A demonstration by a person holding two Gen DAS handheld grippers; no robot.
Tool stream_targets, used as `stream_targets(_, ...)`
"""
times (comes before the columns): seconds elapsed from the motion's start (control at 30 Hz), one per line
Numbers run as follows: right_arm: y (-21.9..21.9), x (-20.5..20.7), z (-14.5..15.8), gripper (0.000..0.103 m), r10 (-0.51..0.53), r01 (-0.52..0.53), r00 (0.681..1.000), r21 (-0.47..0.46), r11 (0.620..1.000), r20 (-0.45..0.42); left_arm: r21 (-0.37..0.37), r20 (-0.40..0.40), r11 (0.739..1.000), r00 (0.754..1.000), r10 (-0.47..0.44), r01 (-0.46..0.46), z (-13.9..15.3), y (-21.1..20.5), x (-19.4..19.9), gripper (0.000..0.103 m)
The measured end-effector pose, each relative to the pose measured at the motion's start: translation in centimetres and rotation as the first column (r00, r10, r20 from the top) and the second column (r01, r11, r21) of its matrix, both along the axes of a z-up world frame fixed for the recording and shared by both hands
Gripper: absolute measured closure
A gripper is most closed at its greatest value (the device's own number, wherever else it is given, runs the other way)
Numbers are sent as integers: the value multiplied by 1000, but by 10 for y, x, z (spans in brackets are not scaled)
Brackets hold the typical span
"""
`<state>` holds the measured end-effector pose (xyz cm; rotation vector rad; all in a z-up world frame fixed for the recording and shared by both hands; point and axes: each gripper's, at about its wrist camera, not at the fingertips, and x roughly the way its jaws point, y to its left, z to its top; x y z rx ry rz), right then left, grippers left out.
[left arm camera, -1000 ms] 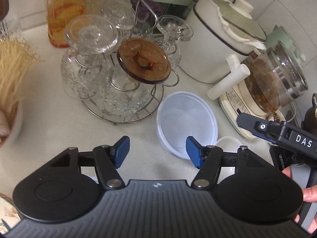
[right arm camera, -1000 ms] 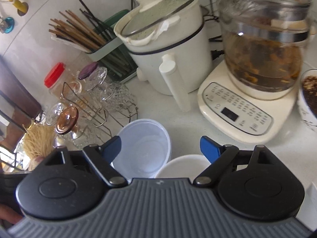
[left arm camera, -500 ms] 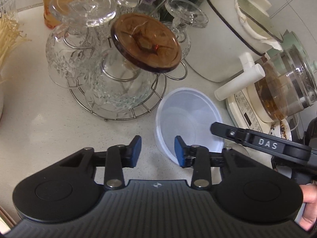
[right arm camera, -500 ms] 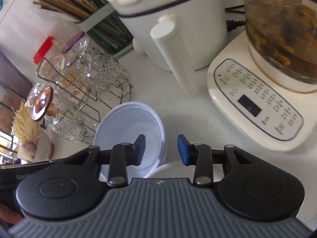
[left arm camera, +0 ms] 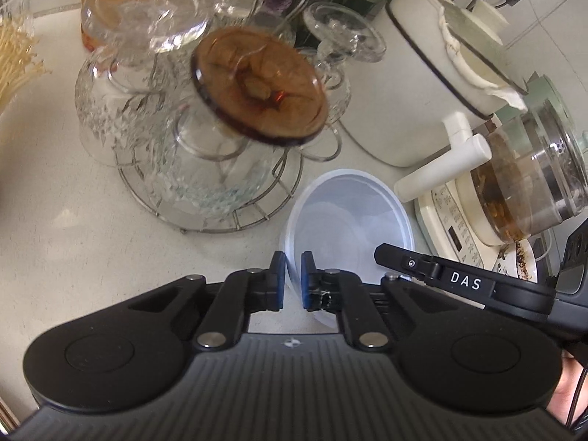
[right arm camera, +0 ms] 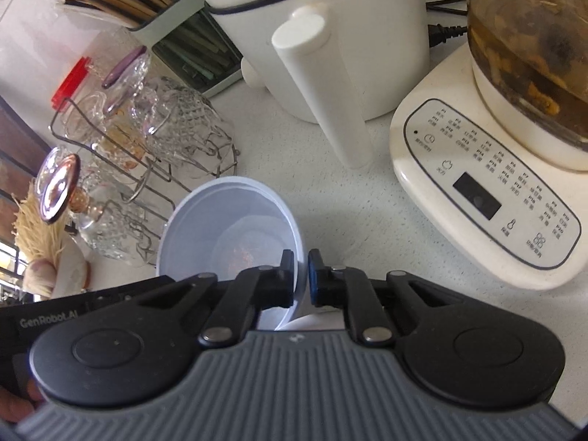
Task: Organize plates and bowls
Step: 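Close both grippers on the rim of the second translucent bowl, then lift the second translucent bowl with both grippers and lower it into the first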
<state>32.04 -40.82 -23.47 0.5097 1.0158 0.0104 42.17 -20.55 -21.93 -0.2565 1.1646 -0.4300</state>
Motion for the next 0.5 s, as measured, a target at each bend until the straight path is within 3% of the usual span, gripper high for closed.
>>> stream_targets(0.5,-6,-23,40,93,-49,50,994,-7,999,100,-15,66,998,996,-52,53,39,-3,-4,93)
